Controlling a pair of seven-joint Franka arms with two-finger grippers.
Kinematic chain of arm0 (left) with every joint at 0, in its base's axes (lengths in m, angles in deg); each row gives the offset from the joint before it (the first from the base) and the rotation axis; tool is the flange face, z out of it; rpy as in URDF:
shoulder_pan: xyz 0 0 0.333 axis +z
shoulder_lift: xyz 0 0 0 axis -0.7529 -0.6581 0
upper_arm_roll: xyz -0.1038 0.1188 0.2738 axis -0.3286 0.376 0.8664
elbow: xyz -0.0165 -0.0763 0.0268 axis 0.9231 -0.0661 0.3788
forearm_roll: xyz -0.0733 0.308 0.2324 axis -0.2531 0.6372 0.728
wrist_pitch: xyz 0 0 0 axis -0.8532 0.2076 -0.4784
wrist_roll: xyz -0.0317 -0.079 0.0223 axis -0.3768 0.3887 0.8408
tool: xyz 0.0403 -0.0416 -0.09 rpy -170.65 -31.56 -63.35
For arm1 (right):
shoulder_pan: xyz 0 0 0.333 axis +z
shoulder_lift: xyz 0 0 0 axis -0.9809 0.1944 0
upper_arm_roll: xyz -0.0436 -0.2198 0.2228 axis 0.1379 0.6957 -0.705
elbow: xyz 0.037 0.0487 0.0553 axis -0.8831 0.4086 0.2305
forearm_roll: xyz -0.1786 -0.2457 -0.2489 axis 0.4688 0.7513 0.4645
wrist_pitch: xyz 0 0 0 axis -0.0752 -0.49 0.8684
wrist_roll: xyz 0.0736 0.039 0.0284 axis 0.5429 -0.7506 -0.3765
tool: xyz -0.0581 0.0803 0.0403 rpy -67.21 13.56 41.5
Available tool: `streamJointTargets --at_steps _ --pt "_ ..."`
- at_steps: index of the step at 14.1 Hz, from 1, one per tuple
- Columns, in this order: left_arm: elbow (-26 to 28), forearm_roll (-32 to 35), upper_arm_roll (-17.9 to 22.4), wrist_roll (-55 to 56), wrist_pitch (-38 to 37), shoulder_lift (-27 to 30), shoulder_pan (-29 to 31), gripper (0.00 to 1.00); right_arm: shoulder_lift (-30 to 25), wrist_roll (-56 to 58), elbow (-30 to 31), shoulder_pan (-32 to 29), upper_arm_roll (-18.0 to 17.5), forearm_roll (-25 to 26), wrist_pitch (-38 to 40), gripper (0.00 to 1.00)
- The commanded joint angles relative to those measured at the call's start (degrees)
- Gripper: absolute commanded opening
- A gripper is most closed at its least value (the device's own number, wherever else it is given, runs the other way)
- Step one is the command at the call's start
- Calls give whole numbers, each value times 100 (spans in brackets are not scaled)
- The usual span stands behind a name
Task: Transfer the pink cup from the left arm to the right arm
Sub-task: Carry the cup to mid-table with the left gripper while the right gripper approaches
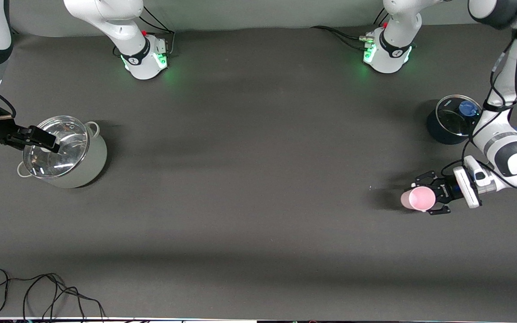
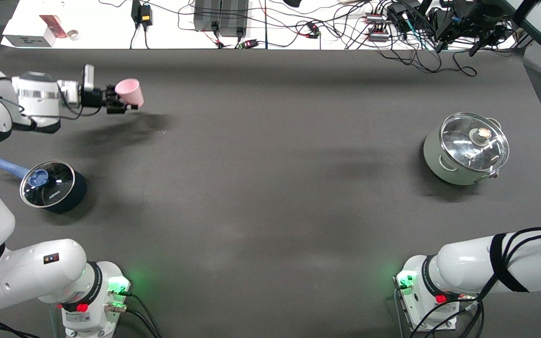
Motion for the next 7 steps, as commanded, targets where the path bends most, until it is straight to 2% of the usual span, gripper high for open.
streamJointTargets --at_steps 1,2,5,7 --pt "256 -253 88 1057 377 668 -772 43 -80 -1264 54 424 1 31 -2 100" --pt "334 -393 88 1373 736 852 -1123 43 -53 -1816 28 504 1 -4 -2 100" --pt "580 -807 88 2384 1826 1502 -2257 42 -44 -3574 10 531 10 -907 -2 100" --pt "730 -1009 88 2877 2301 1942 -2855 42 26 -4428 -34 557 -16 -953 -2 100"
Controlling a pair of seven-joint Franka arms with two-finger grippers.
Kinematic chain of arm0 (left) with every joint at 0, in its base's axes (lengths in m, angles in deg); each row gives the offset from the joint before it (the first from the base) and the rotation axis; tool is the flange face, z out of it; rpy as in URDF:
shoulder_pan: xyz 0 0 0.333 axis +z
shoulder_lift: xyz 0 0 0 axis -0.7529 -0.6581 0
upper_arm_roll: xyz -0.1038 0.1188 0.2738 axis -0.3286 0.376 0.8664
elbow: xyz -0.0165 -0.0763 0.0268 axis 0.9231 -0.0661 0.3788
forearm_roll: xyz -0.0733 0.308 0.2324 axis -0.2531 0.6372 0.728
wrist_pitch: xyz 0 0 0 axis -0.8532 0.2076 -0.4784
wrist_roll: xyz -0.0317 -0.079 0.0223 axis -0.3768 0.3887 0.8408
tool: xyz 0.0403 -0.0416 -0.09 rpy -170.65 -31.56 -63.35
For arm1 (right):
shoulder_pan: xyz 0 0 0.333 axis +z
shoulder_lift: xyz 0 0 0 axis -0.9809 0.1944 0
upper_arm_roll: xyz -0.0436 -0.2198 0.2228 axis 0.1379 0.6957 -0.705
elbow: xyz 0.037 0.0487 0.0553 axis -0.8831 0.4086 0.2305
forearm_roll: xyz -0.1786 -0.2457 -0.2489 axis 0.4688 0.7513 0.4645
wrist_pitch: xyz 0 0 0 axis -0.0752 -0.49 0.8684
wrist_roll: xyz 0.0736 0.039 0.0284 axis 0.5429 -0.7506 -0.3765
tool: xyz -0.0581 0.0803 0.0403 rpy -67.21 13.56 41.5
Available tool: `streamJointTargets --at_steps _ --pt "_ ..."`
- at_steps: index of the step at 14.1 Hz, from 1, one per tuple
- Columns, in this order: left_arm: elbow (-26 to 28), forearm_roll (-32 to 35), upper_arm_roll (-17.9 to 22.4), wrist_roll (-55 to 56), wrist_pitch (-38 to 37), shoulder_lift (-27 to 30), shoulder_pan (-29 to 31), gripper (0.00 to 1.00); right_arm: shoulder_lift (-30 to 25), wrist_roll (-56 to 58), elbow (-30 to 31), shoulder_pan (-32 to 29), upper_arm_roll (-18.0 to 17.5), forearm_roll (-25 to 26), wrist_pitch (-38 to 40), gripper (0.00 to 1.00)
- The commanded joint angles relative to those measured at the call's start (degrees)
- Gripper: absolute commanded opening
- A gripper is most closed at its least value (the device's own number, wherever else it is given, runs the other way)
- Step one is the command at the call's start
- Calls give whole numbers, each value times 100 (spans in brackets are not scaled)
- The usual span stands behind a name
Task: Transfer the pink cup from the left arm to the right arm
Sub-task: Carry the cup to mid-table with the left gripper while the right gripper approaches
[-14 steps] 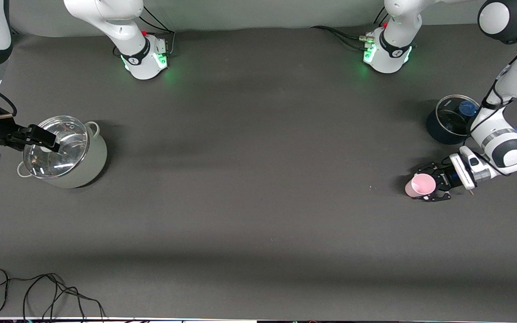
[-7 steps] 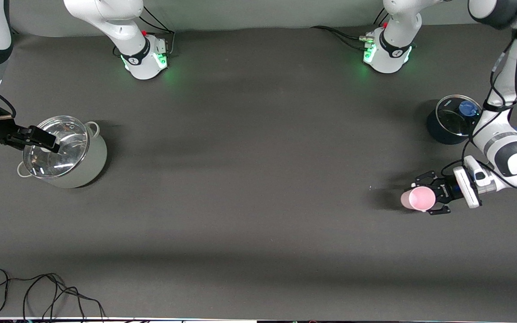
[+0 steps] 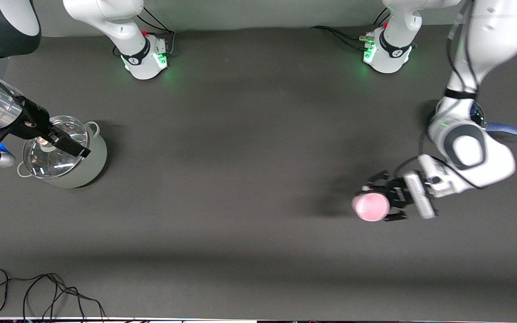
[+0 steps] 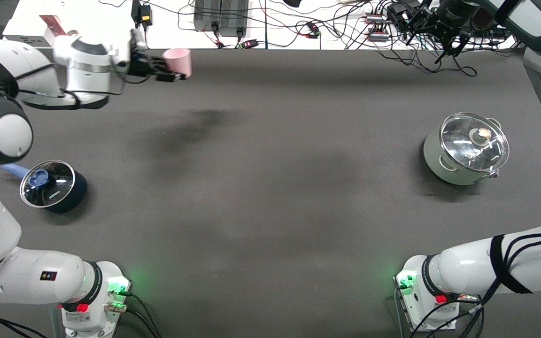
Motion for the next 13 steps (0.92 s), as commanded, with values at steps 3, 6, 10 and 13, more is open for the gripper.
streamJointTargets --at_steps 3,6,10,13 --pt "479 -810 138 850 1852 983 -1730 42 322 -2206 -331 337 -1 -243 -10 100" --pt "357 -1505 112 868 3427 975 -2962 41 595 -2825 -770 381 7 -883 7 100" --pt "330 -1638 112 1043 4230 1124 -3772 41 701 -3684 -1227 828 -28 -920 51 99" --pt "330 -1629 112 1227 4283 1290 -4010 41 1061 -4484 -1895 1373 -28 -911 419 99"
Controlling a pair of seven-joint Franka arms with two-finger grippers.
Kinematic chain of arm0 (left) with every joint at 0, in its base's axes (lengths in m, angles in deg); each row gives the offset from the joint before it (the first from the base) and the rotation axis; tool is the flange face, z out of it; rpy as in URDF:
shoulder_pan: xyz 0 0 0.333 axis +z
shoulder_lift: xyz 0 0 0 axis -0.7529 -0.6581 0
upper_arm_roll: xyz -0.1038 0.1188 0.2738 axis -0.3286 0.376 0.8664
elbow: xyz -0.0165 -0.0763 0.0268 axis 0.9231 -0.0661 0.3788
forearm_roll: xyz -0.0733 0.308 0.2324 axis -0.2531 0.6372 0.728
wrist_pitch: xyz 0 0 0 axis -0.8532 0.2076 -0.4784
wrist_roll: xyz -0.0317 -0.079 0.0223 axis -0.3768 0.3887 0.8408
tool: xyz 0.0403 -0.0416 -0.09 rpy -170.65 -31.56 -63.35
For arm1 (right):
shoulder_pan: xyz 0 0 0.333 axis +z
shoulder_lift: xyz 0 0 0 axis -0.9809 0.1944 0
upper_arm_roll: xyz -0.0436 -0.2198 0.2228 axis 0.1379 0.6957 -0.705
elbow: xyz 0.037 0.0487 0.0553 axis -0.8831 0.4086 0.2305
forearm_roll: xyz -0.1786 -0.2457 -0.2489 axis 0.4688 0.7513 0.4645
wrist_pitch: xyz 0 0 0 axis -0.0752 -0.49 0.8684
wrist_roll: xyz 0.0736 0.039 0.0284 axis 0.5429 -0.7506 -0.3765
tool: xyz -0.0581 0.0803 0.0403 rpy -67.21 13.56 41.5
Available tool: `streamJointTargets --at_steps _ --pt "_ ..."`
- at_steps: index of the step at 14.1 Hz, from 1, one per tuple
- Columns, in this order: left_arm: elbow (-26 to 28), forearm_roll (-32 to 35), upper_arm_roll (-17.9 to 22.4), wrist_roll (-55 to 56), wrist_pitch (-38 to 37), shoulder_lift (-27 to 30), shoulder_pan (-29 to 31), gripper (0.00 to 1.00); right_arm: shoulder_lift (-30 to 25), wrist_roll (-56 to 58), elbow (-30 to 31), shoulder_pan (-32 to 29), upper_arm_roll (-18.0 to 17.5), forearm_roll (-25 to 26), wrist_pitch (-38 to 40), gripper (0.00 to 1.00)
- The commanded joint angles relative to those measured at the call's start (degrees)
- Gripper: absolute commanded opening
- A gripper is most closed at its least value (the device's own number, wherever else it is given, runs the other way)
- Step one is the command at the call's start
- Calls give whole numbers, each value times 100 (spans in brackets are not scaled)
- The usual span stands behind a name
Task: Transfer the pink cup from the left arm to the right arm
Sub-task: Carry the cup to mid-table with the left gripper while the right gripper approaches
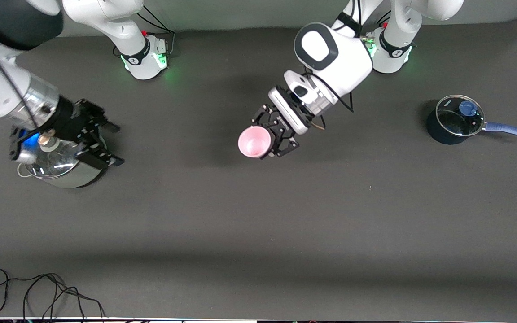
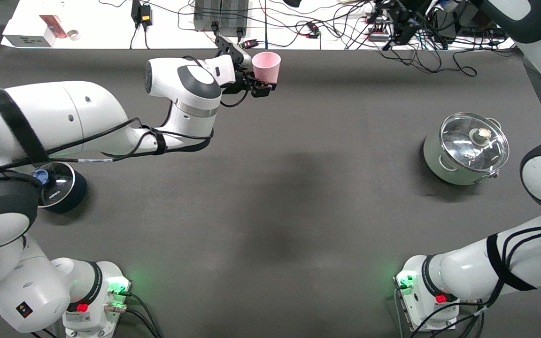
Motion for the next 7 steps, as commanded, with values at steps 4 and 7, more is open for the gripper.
streamJointTargets --at_steps 4,7 --pt "114 -72 121 274 174 431 -289 41 707 -950 -1069 934 29 2 403 95" --pt "114 -72 121 283 262 422 -368 41 795 -1047 -1192 1339 29 -33 412 96"
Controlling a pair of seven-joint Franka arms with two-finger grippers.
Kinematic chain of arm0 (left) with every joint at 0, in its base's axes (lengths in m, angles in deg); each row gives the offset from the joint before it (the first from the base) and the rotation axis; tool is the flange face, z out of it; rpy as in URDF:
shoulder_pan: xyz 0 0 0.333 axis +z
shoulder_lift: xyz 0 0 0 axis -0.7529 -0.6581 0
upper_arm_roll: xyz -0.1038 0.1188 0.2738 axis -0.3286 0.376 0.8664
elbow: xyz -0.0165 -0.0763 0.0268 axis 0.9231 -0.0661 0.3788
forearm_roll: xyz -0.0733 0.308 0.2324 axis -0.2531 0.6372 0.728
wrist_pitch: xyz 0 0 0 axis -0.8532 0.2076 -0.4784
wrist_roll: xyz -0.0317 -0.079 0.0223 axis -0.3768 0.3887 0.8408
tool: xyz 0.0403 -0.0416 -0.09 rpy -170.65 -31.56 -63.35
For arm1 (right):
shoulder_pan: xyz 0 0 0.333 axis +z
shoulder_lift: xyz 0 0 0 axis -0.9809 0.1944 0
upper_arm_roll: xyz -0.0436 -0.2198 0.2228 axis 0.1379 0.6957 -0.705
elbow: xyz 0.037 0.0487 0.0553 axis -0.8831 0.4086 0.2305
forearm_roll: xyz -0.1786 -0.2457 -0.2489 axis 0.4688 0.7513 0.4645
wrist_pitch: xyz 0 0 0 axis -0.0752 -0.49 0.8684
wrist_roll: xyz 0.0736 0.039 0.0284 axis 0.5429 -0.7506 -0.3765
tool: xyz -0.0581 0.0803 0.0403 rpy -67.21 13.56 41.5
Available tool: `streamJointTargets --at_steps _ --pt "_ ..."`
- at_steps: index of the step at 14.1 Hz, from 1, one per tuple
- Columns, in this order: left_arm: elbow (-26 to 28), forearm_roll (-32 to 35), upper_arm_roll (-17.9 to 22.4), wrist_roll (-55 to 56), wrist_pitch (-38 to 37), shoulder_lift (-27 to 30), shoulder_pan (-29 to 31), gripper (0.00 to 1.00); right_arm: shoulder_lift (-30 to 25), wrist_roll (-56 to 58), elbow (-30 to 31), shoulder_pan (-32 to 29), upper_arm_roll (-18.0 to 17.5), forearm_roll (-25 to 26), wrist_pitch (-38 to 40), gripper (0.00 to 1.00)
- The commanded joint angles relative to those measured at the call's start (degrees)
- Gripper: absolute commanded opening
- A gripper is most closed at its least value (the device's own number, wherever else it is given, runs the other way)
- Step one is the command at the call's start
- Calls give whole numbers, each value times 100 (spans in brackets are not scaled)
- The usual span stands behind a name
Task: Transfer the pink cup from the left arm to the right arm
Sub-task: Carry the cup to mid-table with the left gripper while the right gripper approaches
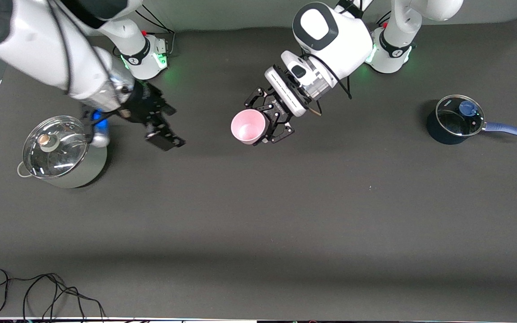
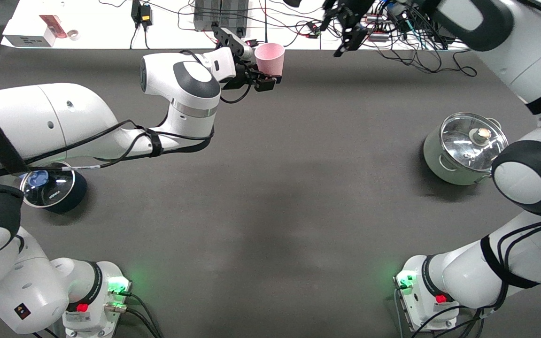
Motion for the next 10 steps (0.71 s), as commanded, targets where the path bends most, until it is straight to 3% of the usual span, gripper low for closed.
streamJointTargets --at_steps 1,7,10 --pt "108 -72 98 73 106 106 -192 42 193 -172 -441 295 36 -44 235 100" --pt "108 -72 98 73 115 44 -192 42 641 125 -1153 902 -26 105 226 100" --pt "108 -72 98 65 211 -34 -201 42 948 179 -1224 1270 -34 675 226 100"
